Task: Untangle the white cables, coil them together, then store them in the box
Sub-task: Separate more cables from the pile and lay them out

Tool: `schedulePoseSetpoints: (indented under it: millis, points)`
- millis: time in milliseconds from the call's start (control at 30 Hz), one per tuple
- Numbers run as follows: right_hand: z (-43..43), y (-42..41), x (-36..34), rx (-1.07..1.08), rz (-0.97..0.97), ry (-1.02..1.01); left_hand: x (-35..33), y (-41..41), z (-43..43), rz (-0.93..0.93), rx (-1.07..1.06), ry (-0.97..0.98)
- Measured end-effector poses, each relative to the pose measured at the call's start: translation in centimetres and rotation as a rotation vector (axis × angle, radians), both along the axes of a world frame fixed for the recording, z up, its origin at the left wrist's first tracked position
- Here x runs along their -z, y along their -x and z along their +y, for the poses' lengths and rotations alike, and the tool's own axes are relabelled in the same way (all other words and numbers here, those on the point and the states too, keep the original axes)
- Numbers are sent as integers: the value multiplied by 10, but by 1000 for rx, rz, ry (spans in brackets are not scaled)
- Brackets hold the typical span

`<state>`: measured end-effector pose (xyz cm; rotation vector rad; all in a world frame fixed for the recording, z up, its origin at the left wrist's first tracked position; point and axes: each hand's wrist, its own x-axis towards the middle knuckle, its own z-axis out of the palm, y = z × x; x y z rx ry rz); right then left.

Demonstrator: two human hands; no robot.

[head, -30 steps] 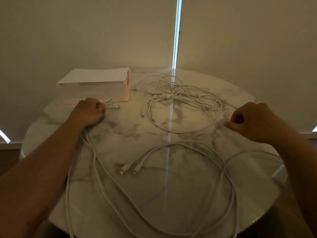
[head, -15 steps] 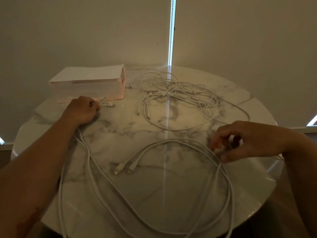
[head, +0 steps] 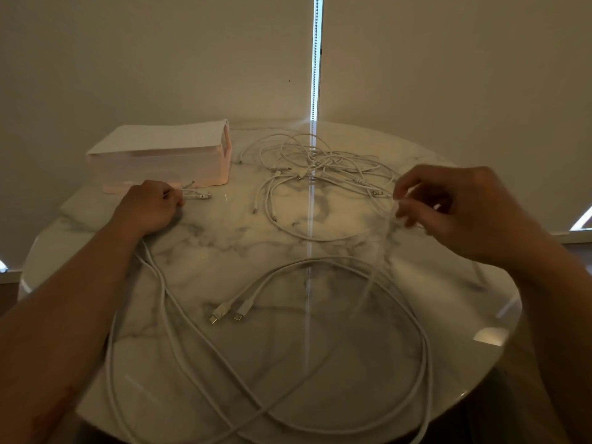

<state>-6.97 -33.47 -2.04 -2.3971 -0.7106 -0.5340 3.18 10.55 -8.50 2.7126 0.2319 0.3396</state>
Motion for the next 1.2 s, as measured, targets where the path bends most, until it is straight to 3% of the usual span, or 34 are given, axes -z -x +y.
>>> schedulePoseSetpoints:
  millis: [133,200,333,500,600,700,800,867,967,1067,1200]
  points:
    - [33,9,-13,-118,97,-667,-1,1,0,7,-7,-3]
    - [44,12,-16,-136,206,-874,-2,2,0,14,-11,2]
    - [53,18,-27,-243,433,-973,-2,2,0,15,-12,15]
    - [49,31,-46,-392,516,-1049,-3,2,1,15,5,15]
    - [48,27,-40,-332,542,-1070,-3,3,-1,15,-4,27]
    - [41,17,-12,-110,588,-842,-2,4,-2,8,-10,46]
    - [26,8,20,42,584,-179,-3,4,-2,5,-12,55]
    - [20,2,29,119,498,118,-3,3,-2,9,-13,58]
    - [22,-6,28,164,318,226,-3,4,-2,15,-12,52]
    - [39,-15,22,3,126,259,-4,5,-3,9,-15,31]
    - [67,-32,30,-206,120,429,-4,5,-3,8,-7,28]
